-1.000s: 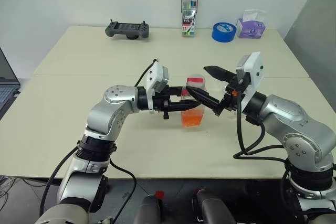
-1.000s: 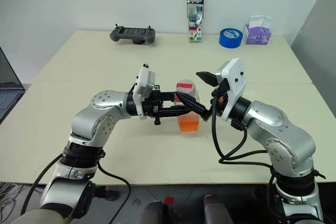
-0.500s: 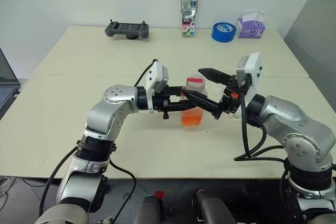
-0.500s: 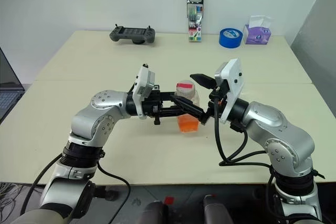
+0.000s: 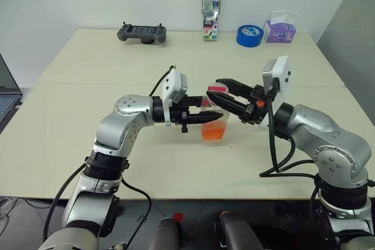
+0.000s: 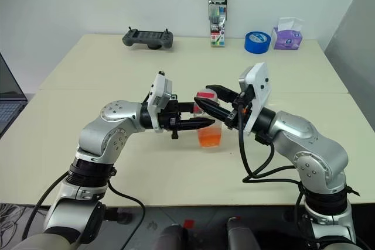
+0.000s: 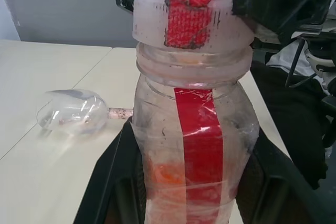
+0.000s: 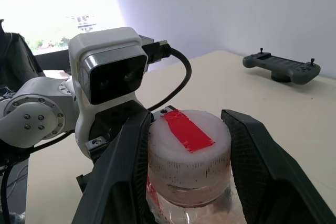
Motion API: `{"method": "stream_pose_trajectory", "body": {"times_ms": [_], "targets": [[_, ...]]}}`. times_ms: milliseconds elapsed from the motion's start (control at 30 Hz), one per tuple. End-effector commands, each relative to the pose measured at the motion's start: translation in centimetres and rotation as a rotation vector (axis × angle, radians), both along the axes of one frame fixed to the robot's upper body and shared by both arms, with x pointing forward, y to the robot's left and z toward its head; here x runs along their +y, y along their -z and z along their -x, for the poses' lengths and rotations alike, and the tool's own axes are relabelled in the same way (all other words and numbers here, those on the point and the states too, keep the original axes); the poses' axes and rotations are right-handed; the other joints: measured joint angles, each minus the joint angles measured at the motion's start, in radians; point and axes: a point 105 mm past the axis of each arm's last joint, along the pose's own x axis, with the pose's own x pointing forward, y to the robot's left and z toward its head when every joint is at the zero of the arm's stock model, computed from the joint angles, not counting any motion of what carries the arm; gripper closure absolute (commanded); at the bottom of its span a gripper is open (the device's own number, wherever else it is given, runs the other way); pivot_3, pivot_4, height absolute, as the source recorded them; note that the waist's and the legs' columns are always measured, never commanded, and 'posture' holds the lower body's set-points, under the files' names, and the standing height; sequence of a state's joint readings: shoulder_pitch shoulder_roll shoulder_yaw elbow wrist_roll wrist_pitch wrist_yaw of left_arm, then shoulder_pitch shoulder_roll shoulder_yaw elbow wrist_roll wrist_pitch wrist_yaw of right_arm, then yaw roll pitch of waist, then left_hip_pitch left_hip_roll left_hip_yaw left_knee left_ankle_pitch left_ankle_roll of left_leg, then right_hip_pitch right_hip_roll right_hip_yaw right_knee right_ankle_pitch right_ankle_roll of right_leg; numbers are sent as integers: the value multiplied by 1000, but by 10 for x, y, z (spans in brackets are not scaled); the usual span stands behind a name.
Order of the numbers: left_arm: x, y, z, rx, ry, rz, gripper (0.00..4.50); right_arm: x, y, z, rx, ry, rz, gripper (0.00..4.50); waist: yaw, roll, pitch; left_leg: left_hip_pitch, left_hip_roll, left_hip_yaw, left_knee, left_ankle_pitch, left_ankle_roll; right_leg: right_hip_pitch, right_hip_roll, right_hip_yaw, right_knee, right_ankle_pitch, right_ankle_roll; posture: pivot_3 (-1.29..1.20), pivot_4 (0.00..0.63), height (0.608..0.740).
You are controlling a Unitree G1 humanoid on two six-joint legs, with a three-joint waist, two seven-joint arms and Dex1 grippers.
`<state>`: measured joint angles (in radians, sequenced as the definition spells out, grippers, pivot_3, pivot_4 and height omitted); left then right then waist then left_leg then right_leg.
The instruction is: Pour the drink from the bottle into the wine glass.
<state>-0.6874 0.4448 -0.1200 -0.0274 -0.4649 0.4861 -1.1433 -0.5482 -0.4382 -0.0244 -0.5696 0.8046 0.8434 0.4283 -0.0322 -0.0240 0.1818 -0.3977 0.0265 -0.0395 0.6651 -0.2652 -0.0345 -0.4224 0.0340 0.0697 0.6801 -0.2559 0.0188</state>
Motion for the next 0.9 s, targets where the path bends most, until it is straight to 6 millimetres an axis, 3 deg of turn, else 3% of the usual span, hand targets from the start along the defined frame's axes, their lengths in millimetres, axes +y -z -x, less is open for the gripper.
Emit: {"method": "stream_pose_trajectory", "body": {"times_ms": [33,200,367,500,667,800,900], "targets": [[0,-15,2,-67,8,21,2728,-6,-23,1,-52,6,-63,2701,0,0,0,0,0,0,0,0,0,0,0,0,0,0,0,0,150,740],[0,-14,3,-65,8,21,2728,-9,-24,0,-213,7,133,2701,0,0,0,0,0,0,0,0,0,0,0,0,0,0,0,0,150,740],[0,-13,4,-65,11,21,2728,-21,-48,-12,-40,13,-122,2701,-1,0,0,0,0,0,0,0,0,0,0,0,0,0,0,0,150,740],[-1,-13,4,-66,14,23,2728,-19,-36,0,-8,-36,-63,2701,0,0,0,0,0,-1,-1,0,0,0,0,-1,0,0,0,0,150,740],[-2,-12,6,-64,21,22,2728,-20,-32,3,-151,6,83,2701,0,0,0,-1,0,0,-1,0,0,0,-2,0,-1,0,0,0,150,740],[-2,-11,6,-64,23,22,2728,-37,-48,-12,-164,150,-44,2701,-1,0,0,0,0,0,0,0,0,0,0,0,0,0,0,0,150,740],[-2,-11,6,-64,23,23,2728,-63,-49,-26,-174,346,-67,2701,0,0,0,0,0,0,0,0,0,0,0,0,0,0,0,0,150,740]]}}
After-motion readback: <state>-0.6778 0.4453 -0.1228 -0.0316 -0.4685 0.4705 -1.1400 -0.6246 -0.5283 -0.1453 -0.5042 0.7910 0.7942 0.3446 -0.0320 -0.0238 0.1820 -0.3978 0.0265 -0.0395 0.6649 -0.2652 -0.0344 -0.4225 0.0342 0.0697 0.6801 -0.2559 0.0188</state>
